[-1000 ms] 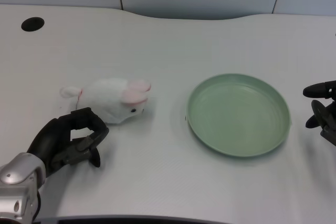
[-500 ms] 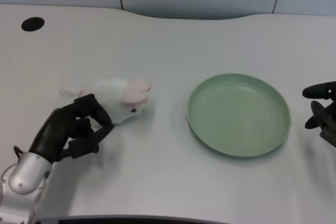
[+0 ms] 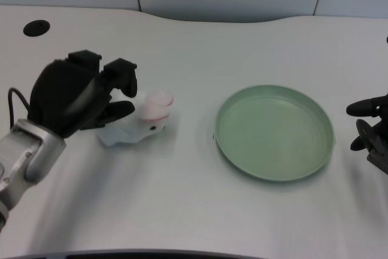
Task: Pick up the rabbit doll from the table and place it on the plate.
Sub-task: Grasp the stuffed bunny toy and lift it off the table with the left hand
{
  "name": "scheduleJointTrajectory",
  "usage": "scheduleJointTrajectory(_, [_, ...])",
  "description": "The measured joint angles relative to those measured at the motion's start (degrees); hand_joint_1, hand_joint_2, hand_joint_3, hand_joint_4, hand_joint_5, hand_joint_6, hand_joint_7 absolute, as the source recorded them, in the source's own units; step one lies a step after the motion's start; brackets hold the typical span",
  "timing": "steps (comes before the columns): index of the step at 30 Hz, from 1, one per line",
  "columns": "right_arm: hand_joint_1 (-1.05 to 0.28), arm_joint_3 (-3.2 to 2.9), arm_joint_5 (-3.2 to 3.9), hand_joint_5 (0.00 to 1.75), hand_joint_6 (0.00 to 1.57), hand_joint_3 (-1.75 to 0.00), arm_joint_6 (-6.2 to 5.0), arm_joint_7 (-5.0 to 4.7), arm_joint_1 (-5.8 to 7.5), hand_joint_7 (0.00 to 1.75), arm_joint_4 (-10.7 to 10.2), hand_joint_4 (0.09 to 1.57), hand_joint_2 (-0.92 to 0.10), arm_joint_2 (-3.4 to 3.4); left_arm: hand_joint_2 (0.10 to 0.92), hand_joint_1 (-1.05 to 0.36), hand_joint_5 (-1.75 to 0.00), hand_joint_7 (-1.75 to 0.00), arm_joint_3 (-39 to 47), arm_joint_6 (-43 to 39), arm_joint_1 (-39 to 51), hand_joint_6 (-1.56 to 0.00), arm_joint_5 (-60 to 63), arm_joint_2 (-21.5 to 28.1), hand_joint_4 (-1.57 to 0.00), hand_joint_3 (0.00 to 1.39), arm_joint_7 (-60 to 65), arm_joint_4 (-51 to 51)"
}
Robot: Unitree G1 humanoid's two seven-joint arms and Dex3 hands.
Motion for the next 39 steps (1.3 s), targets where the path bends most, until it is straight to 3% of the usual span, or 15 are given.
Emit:
scheduleJointTrajectory(1, [-0.19, 0.00, 0.00, 1.66, 0.38, -0.53, -0.10, 0.04, 0.00, 1.25, 0.1, 0.40, -0.92, 0.00, 0.921, -0.74, -1.18, -0.57, -0.8, 1.0, -1.3, -0.52, 0.7, 0.7, -0.49, 0.17, -0.7, 0.1])
scheduleJointTrajectory(2, [-0.20, 0.01, -0.03, 1.66, 0.38, -0.53, -0.28, 0.04, 0.02, 1.25, 0.1, 0.39, -0.92, -0.01, 0.921, -0.81, -0.79, -0.29, -1.6, 2.0, -2.3, -0.49, 1.2, 1.1, -0.42, 0.12, -1.6, 0.2])
scheduleJointTrajectory(4, [-0.20, 0.19, -0.25, 1.66, 0.38, -0.53, -0.53, -0.06, 0.02, 1.26, 0.2, 0.39, -0.92, 0.00, 0.921, -0.84, -0.51, -0.11, -3.2, 3.6, -3.9, -0.49, 1.8, 1.9, -0.44, 0.09, -4.5, 0.5])
scheduleJointTrajectory(5, [-0.21, 0.25, -0.30, 1.66, 0.38, -0.53, -0.57, -0.12, 0.02, 1.26, 0.2, 0.39, -0.92, 0.00, 0.919, -0.89, -0.35, -0.04, -4.0, 4.1, -4.5, -0.41, 1.9, 2.0, -0.31, 0.06, -5.9, 0.9])
scheduleJointTrajectory(12, [-0.22, 0.56, -0.18, 1.65, 0.38, -0.53, -0.41, -0.31, 0.07, 1.27, -0.3, 0.39, -0.92, 0.29, 0.921, -1.00, -0.04, 0.00, -7.6, 5.0, -8.5, -0.11, 1.0, 2.1, -0.01, 0.10, -16.6, 4.1])
scheduleJointTrajectory(19, [-0.22, 0.58, 0.33, 1.65, 0.37, -0.53, -0.28, -0.19, 0.59, 1.27, -0.7, 0.39, -0.92, 0.45, 0.915, -1.04, 0.00, 0.00, -8.1, 7.5, -13.5, 0.00, -6.9, -0.3, 0.00, 0.09, -34.6, 9.7])
scheduleJointTrajectory(23, [-0.22, 0.51, 0.64, 1.64, 0.37, -0.52, 0.60, -0.17, 1.40, 1.27, -2.1, 0.39, -0.92, 0.44, 0.905, -1.05, 0.00, 0.00, -8.4, 10.3, -17.9, 0.00, -11.0, -4.1, 0.00, 0.05, -43.3, 16.2])
scheduleJointTrajectory(26, [-0.22, 0.30, 1.00, 1.64, 0.38, -0.52, 0.92, -0.02, 1.60, 1.27, -2.6, 0.39, -0.92, 0.43, 0.892, -1.05, 0.00, 0.00, -9.2, 12.2, -21.3, 0.00, -11.4, -7.3, 0.00, 0.03, -45.0, 21.8])
scheduleJointTrajectory(30, [-0.22, -0.07, 2.08, 1.65, 0.37, -0.53, 1.56, 0.36, 2.03, 1.28, -2.9, 0.39, -0.92, 0.43, 0.883, -1.04, 0.00, 0.00, -10.6, 13.3, -24.7, 0.00, -11.3, -10.5, 0.00, 0.02, -45.4, 28.1])
scheduleJointTrajectory(39, [-0.22, -0.20, 1.98, 1.63, 0.37, -0.54, 1.64, 0.52, 3.82, 1.27, -4.8, 0.38, -0.92, 0.39, 0.836, -1.05, 0.00, -0.01, -15.1, 16.2, -27.4, -0.03, -10.1, -16.1, 0.00, 0.00, -42.4, 36.5])
